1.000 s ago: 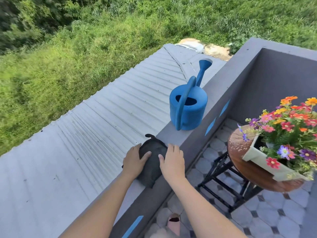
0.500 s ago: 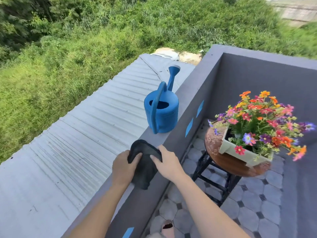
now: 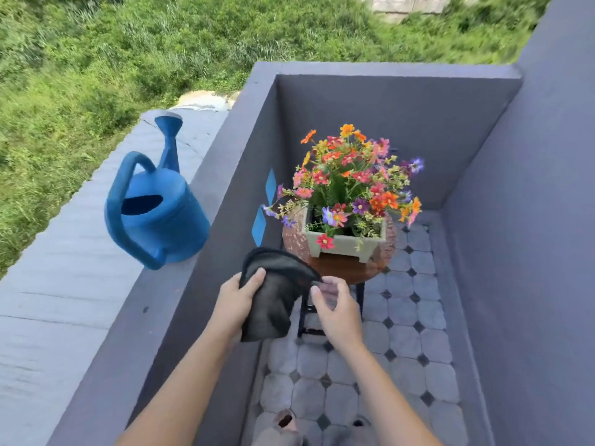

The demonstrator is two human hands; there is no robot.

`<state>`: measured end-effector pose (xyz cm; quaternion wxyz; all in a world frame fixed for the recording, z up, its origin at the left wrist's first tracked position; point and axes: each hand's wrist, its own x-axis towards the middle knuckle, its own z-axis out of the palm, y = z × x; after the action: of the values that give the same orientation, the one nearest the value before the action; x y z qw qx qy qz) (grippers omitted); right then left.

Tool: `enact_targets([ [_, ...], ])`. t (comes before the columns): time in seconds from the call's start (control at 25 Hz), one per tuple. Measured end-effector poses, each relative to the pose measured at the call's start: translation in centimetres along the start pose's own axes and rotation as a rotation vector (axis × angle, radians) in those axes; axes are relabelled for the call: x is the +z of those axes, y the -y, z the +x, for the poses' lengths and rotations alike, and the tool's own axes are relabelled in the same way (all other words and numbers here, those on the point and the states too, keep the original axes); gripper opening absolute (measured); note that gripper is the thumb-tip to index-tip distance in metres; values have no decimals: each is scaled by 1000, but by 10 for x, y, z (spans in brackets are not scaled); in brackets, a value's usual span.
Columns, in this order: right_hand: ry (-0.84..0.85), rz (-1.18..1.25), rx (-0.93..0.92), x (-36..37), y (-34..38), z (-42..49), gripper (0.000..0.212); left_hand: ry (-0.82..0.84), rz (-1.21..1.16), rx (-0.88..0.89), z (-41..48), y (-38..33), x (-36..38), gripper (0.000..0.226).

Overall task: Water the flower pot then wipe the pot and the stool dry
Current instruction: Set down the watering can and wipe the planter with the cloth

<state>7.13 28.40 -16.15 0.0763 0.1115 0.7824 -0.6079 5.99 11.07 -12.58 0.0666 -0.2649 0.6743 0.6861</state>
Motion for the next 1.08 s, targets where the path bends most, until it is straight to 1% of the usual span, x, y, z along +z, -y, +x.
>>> enact_targets([
  [0.08, -111, 14, 44, -13, -18, 10, 18, -38, -87, -25, 19, 10, 17, 14],
  [0.2, -275, 39, 54, -31, -28, 42, 33, -73, -235, -5, 56, 17, 35, 20],
  [0.32, -343, 81, 30, -42, -24, 83, 45, -79, -249, 88, 93, 15, 53, 17],
  [0.4, -332, 53, -18, -40, -21, 104, 54, -70, -234, 123, 108, 9, 65, 17],
  [0.48, -333, 29, -68, -32, -22, 117, 60, -27, -209, 136, 120, 7, 75, 24],
  [0.56, -363, 19, -90, -23, -21, 124, 62, 12, -168, 146, 125, 4, 81, 29],
  [0.68, -386, 0, -79, -23, -16, 129, 65, 32, -199, 165, 124, -6, 85, 23],
  [0.76, -364, -21, -79, -29, -8, 132, 65, 28, -231, 166, 122, -17, 85, 22],
  [0.84, -315, -57, -55, -36, 3, 140, 68, 15, -275, 148, 122, -29, 85, 21],
  [0.92, -274, -59, -4, -42, 20, 149, 77, 17, -305, 132, 122, -41, 86, 21],
  [1.0, -261, -48, 50, -47, 33, 162, 74, 20, -271, 149, 123, -50, 89, 20],
  [1.08, -233, -30, 111, -52, 40, 174, 66, 3, -210, 185, 124, -56, 93, 21],
])
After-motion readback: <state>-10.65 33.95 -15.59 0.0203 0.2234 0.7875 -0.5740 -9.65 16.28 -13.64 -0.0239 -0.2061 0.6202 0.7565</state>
